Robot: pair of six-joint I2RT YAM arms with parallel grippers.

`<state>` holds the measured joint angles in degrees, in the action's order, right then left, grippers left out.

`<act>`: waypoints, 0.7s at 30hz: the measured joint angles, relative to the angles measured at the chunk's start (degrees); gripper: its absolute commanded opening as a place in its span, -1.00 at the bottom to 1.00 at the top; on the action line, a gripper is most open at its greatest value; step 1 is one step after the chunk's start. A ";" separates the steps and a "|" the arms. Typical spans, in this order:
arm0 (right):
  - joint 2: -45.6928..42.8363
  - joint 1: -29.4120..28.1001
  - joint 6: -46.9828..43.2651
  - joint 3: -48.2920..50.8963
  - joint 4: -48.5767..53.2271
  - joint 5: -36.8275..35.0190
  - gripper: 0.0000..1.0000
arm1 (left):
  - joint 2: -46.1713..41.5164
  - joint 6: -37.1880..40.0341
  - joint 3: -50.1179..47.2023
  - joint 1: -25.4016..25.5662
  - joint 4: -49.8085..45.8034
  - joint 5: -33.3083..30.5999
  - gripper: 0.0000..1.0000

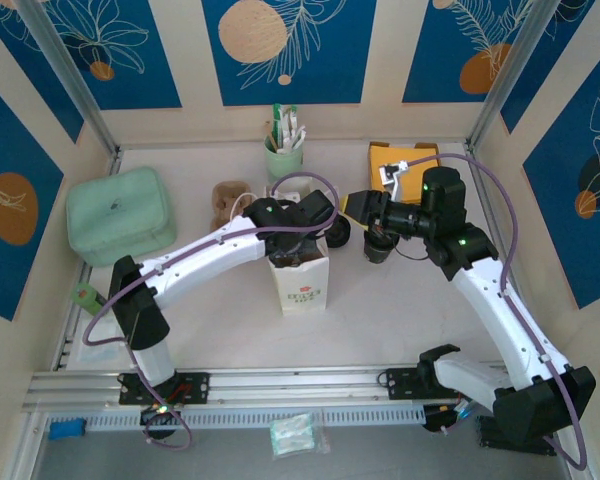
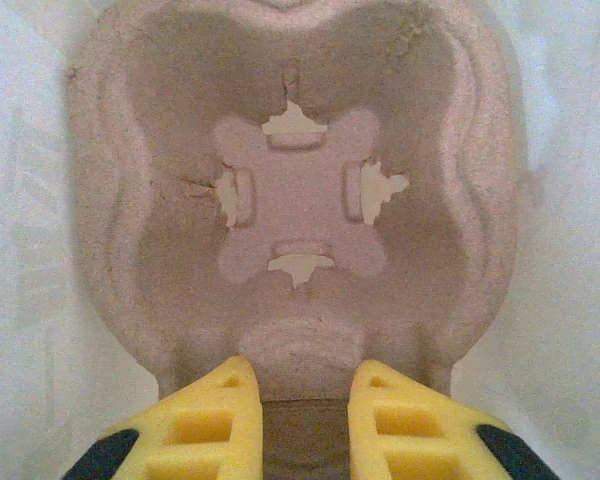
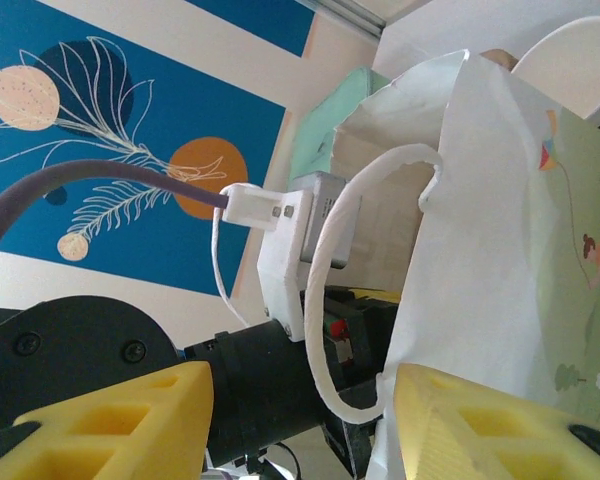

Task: Pack the takeout coffee

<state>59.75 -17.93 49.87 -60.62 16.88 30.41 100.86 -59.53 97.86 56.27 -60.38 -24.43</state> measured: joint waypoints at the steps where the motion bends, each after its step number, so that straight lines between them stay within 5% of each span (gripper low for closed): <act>1: 0.07 -0.37 0.13 0.00 -0.20 -0.02 -0.04 | -0.02 0.00 0.00 0.00 0.00 0.00 -0.84; 8: 1.79 -1.57 0.61 0.00 -1.68 -0.28 -0.38 | -0.11 0.00 -0.11 0.00 0.00 0.00 -0.84; 13: 2.95 -1.57 0.55 0.00 -2.03 -0.72 -0.97 | -0.22 0.00 -0.13 0.00 0.00 0.00 -0.84; 21: 2.80 -1.18 -0.37 -1.31 -0.68 -1.51 -1.00 | -0.66 0.00 -0.85 0.00 0.02 0.00 -0.84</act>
<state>62.54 -19.11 49.50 -61.93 16.21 28.91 100.20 -59.53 97.01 56.27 -60.36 -24.43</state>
